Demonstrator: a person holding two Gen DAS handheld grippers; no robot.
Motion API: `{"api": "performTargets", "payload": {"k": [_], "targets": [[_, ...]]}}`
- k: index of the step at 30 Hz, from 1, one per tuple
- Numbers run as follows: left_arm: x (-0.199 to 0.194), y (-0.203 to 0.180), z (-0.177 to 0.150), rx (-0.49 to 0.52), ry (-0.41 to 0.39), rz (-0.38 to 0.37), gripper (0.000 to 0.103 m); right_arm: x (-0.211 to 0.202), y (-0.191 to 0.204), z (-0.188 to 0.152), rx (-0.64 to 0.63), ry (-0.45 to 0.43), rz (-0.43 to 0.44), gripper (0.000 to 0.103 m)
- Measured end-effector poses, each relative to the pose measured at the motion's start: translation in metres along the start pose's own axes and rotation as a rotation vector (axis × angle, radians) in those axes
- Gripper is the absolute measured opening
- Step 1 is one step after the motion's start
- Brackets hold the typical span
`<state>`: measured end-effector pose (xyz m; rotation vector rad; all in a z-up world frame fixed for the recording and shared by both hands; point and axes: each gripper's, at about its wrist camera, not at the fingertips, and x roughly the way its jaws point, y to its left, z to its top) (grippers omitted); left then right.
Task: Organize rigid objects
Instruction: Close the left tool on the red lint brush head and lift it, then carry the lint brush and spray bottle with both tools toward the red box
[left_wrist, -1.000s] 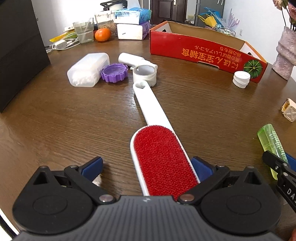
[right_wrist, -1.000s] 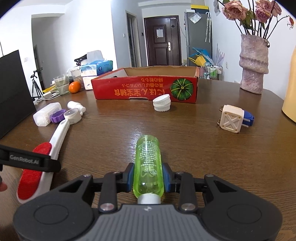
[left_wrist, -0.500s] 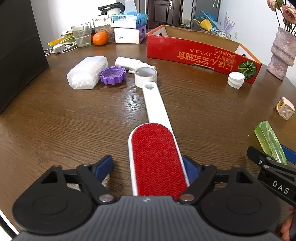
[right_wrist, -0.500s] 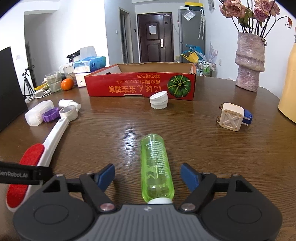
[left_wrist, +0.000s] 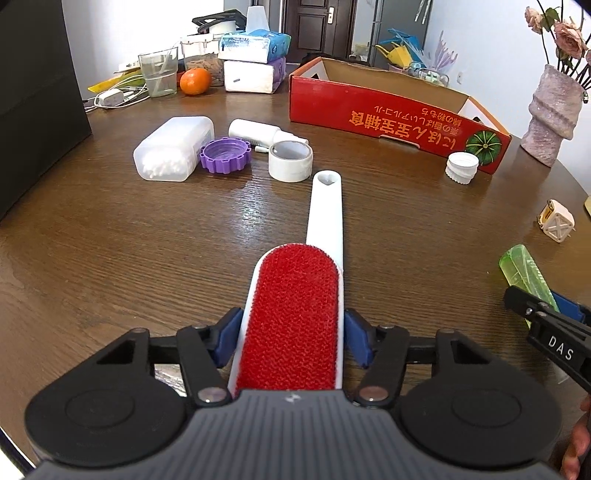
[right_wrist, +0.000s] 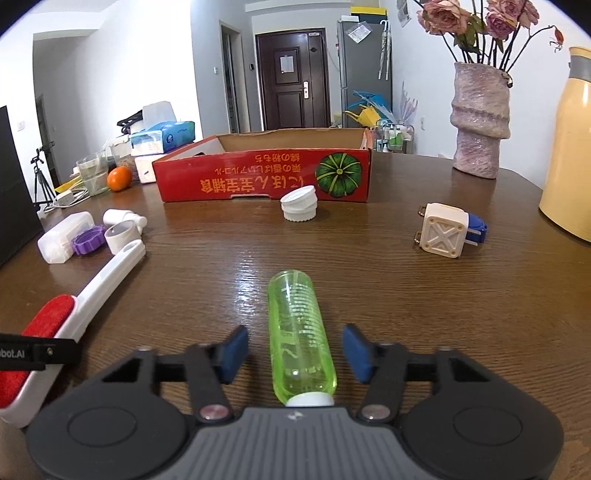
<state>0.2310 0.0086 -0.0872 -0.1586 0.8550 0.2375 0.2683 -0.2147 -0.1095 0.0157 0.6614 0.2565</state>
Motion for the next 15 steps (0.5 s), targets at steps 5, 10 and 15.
{"api": "performTargets", "payload": {"k": [5,10,15], "targets": [[0.0,0.0029,-0.0003,0.013,-0.012,-0.016,0.058,-0.0036,-0.0026,-0.0014,0.021,-0.011,0.001,0.03],[0.0013,0.0066,0.0017,0.018,-0.014,-0.038,0.058,-0.0065,-0.0037,-0.0017,0.038,-0.027,-0.014,0.03],[0.0018,0.0095,0.0031,0.031,-0.02,-0.053,0.058,-0.009,-0.0031,-0.0025,0.041,-0.03,-0.015,0.03]]}}
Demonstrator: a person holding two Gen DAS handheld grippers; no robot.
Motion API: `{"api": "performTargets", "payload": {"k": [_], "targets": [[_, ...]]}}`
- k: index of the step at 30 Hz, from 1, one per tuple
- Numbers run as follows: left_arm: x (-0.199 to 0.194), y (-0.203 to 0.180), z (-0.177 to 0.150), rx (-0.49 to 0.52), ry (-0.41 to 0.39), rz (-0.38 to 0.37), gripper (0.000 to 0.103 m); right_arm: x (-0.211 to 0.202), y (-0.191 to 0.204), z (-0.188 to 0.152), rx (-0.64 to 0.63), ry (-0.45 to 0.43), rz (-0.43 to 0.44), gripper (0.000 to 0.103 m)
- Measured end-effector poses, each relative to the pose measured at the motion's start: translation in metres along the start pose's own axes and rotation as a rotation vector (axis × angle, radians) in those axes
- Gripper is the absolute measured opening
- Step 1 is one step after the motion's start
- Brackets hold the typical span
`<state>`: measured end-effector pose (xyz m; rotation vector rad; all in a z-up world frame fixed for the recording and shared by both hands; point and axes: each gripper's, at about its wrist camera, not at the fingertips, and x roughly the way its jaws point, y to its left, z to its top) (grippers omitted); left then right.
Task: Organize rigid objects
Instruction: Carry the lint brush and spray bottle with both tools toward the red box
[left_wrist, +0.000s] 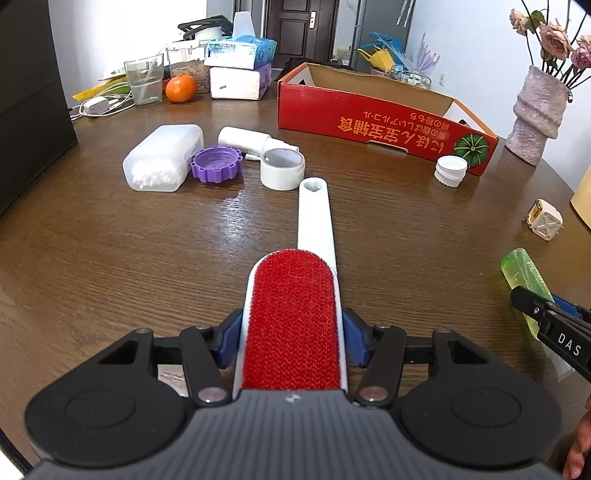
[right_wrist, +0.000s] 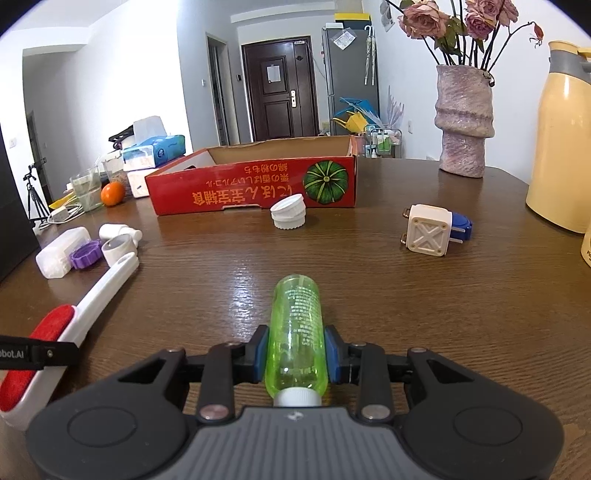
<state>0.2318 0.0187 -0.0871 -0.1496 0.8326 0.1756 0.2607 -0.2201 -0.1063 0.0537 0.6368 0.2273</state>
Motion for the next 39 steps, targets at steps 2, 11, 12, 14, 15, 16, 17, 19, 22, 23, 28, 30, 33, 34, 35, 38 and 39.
{"api": "performTargets", "payload": {"k": [2,11,12,14,15,16,17,19,22,23,28,30,33,34,35,38,39], "targets": [[0.0,0.002,0.001,-0.002,0.0,-0.006,0.057,-0.002,0.0,-0.001,0.001,-0.003,0.002,0.03],[-0.01,0.006,0.006,0.03,-0.048,-0.028,0.057,-0.012,0.002,0.002,0.02,-0.038,-0.008,0.03],[-0.012,0.007,0.007,0.03,-0.056,-0.034,0.057,-0.012,0.003,0.002,0.021,-0.039,-0.009,0.03],[-0.014,0.007,0.009,0.032,-0.066,-0.041,0.057,-0.013,0.005,0.003,0.022,-0.04,-0.01,0.03],[-0.015,0.007,0.01,0.034,-0.07,-0.043,0.057,-0.014,0.006,0.003,0.022,-0.042,-0.01,0.03],[-0.016,0.007,0.011,0.036,-0.074,-0.047,0.057,-0.015,0.007,0.004,0.022,-0.044,-0.009,0.03],[-0.017,0.007,0.012,0.037,-0.079,-0.049,0.057,-0.016,0.008,0.005,0.02,-0.047,-0.008,0.03],[-0.02,0.007,0.016,0.039,-0.088,-0.056,0.057,-0.018,0.01,0.007,0.02,-0.054,-0.007,0.03],[-0.023,0.006,0.022,0.043,-0.104,-0.068,0.057,-0.021,0.012,0.013,0.023,-0.069,-0.006,0.03],[-0.025,0.005,0.025,0.045,-0.11,-0.071,0.057,-0.023,0.013,0.015,0.023,-0.074,-0.006,0.03],[-0.03,0.002,0.042,0.046,-0.146,-0.095,0.057,-0.026,0.017,0.03,0.031,-0.108,-0.004,0.03],[-0.031,-0.001,0.05,0.045,-0.157,-0.104,0.057,-0.026,0.018,0.037,0.036,-0.122,-0.002,0.03],[-0.032,-0.005,0.063,0.043,-0.175,-0.121,0.057,-0.025,0.021,0.048,0.039,-0.141,0.001,0.03],[-0.032,-0.007,0.068,0.042,-0.18,-0.127,0.057,-0.024,0.022,0.051,0.041,-0.148,0.001,0.03],[-0.032,-0.008,0.072,0.041,-0.184,-0.132,0.057,-0.024,0.022,0.056,0.045,-0.156,0.002,0.03],[-0.031,-0.013,0.084,0.042,-0.197,-0.146,0.057,-0.021,0.023,0.067,0.055,-0.176,0.005,0.03],[-0.03,-0.014,0.087,0.043,-0.201,-0.148,0.057,-0.02,0.024,0.071,0.058,-0.182,0.005,0.03]]}}
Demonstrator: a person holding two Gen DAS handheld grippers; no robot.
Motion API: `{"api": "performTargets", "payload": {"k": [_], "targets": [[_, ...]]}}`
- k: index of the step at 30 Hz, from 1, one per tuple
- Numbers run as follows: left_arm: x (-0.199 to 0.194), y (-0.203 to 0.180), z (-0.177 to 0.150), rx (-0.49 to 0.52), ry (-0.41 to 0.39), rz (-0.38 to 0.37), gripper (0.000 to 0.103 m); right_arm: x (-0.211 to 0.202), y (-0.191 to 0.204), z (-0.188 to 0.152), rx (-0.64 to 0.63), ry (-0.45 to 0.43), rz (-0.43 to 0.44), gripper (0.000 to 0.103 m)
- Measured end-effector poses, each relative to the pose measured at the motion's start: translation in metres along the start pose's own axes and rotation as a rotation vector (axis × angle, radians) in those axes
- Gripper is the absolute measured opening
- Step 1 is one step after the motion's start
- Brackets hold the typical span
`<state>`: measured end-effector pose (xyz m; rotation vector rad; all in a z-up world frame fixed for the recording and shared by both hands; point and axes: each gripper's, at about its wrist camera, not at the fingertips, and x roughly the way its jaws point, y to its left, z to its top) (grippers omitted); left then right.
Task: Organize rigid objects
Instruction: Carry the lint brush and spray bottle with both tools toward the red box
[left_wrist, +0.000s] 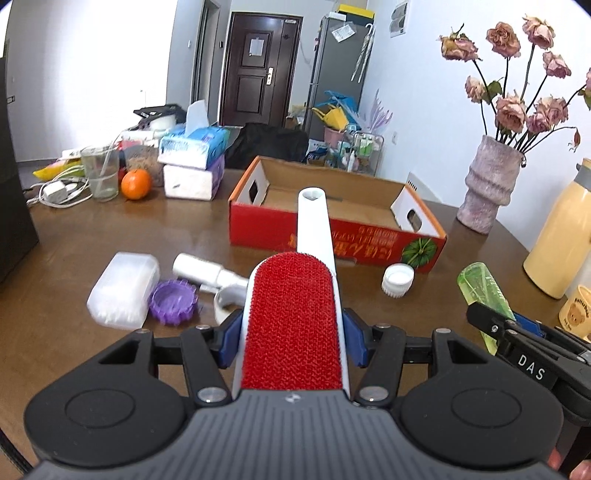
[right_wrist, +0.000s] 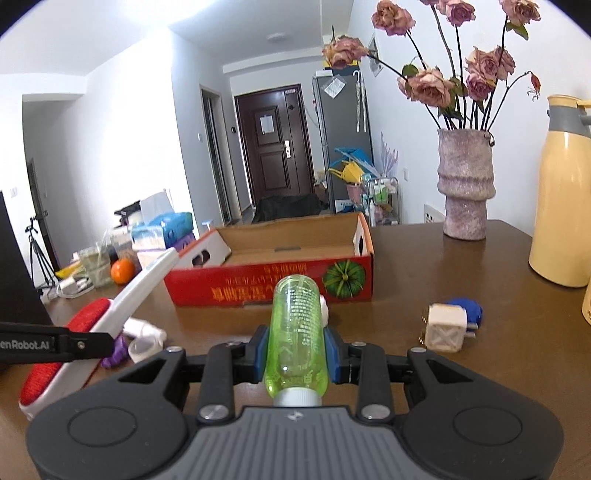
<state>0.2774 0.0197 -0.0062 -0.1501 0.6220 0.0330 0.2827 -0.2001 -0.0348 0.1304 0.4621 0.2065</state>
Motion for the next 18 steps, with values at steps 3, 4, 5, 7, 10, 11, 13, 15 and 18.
{"api": "performTargets", "payload": {"k": [3,4,5,7,10,11,13,15,18], "targets": [[0.007,-0.002,0.01,0.001,-0.008,-0.01,0.057,0.006,0.002,0.01,0.006,-0.02,0.001,0.03],[0.009,-0.003,0.013,-0.001,-0.009,-0.014,0.057,0.008,0.003,0.013,0.008,-0.026,0.001,0.03],[0.012,-0.004,0.016,-0.004,-0.01,-0.017,0.057,0.011,0.003,0.016,0.011,-0.032,0.002,0.03],[0.018,-0.005,0.022,-0.01,-0.013,-0.022,0.057,0.015,0.004,0.022,0.015,-0.041,0.005,0.03],[0.025,-0.007,0.031,-0.011,-0.019,-0.024,0.057,0.022,0.006,0.029,0.016,-0.054,0.005,0.03],[0.028,-0.008,0.034,-0.01,-0.022,-0.023,0.057,0.024,0.007,0.031,0.018,-0.058,0.005,0.03],[0.033,-0.01,0.04,-0.013,-0.028,-0.025,0.057,0.029,0.008,0.034,0.022,-0.063,0.005,0.03],[0.038,-0.011,0.047,-0.015,-0.038,-0.028,0.057,0.036,0.008,0.039,0.029,-0.068,0.004,0.03],[0.046,-0.013,0.056,-0.025,-0.049,-0.027,0.057,0.046,0.008,0.046,0.042,-0.072,0.004,0.03]]}}
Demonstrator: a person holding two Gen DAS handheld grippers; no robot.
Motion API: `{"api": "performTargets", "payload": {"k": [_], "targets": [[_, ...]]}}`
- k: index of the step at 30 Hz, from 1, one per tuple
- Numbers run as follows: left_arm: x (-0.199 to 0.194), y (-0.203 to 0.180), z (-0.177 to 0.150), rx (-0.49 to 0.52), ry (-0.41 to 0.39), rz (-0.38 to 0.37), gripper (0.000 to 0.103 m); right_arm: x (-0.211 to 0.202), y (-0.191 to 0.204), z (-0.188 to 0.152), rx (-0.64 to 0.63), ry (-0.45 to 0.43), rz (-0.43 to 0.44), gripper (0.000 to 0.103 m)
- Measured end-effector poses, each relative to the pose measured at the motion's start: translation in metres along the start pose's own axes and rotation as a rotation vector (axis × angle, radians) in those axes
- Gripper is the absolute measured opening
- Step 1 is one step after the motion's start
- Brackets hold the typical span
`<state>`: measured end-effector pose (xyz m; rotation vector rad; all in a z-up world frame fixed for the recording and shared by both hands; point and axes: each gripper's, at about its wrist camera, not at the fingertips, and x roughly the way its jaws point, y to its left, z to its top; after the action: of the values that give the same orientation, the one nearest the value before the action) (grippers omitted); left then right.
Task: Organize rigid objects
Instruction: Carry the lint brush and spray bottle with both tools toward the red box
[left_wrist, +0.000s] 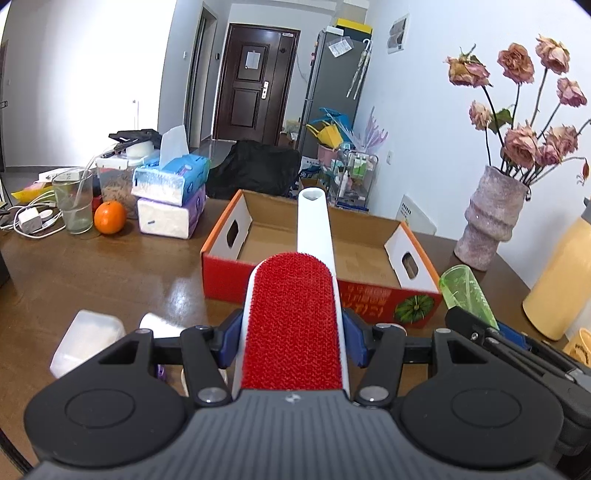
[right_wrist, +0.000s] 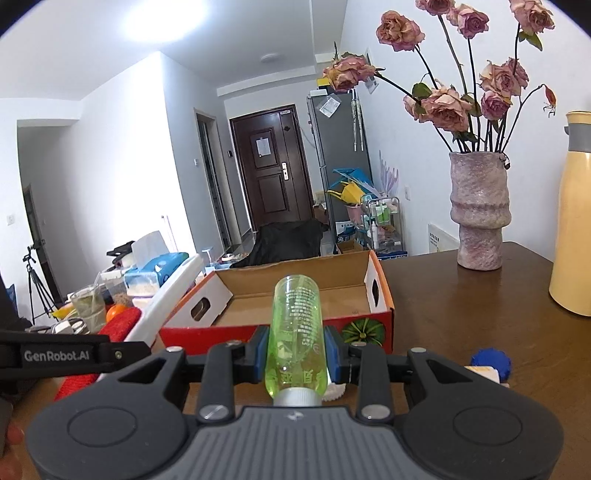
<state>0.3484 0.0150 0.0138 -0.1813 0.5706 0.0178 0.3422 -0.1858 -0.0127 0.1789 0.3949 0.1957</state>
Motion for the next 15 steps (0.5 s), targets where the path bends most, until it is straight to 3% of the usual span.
{"api": "performTargets", "payload": {"k": [15], "targets": [[0.057,-0.005,0.034,-0.038,-0.012,0.015,0.057,0.056,-0.004,0.028,0.023,-0.029,-0.008,0.03]]}}
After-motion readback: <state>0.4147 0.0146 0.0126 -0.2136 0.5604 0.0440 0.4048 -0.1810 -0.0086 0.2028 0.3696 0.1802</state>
